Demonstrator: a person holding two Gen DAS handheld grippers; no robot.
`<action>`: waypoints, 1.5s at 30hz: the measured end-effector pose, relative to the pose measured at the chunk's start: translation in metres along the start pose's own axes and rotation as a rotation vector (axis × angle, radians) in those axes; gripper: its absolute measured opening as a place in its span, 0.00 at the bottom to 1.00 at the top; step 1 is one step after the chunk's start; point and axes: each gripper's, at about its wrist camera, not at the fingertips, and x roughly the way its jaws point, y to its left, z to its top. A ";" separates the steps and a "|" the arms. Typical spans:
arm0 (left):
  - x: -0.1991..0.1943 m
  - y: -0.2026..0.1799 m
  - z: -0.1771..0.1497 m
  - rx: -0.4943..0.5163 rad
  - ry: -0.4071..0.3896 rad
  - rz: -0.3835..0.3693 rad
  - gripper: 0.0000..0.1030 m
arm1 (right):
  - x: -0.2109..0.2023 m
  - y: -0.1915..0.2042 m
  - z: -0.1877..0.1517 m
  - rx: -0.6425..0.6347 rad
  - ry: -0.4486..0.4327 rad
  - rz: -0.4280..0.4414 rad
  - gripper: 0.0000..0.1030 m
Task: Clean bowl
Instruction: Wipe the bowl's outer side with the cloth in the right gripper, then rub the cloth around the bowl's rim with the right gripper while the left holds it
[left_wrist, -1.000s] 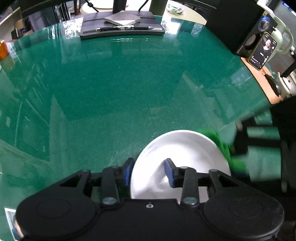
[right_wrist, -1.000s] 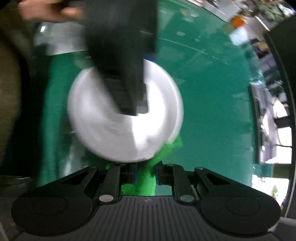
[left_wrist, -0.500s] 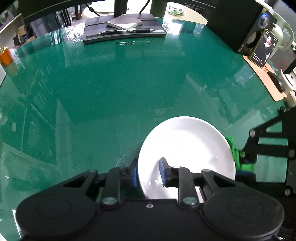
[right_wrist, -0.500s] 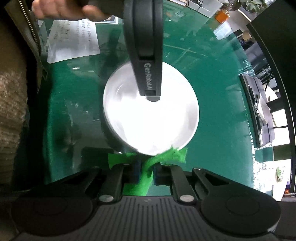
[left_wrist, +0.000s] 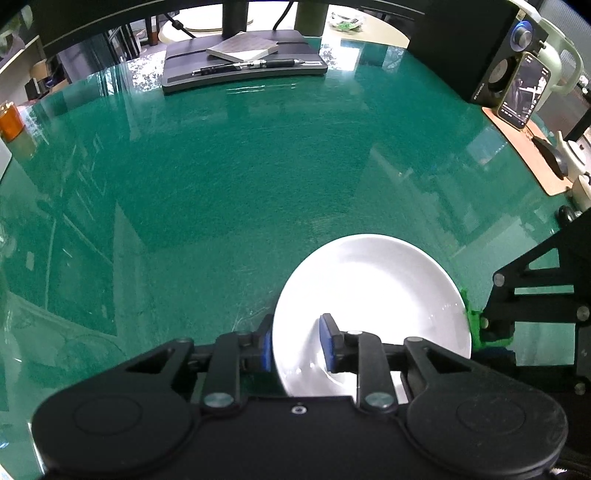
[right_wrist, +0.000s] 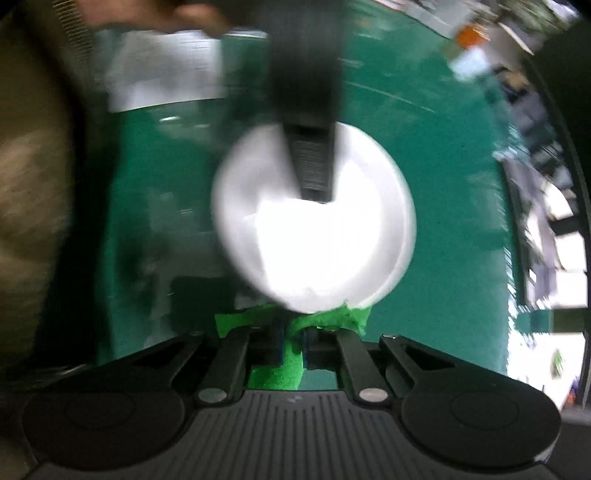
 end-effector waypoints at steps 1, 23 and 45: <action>0.000 0.000 0.000 0.001 0.000 0.001 0.25 | 0.005 -0.005 0.001 0.006 0.006 -0.005 0.05; -0.001 -0.007 0.000 0.036 0.004 0.001 0.30 | 0.032 -0.058 -0.003 -0.036 0.014 -0.014 0.11; -0.001 -0.010 -0.001 0.055 0.007 -0.013 0.32 | 0.070 -0.120 0.000 -0.123 0.025 -0.119 0.08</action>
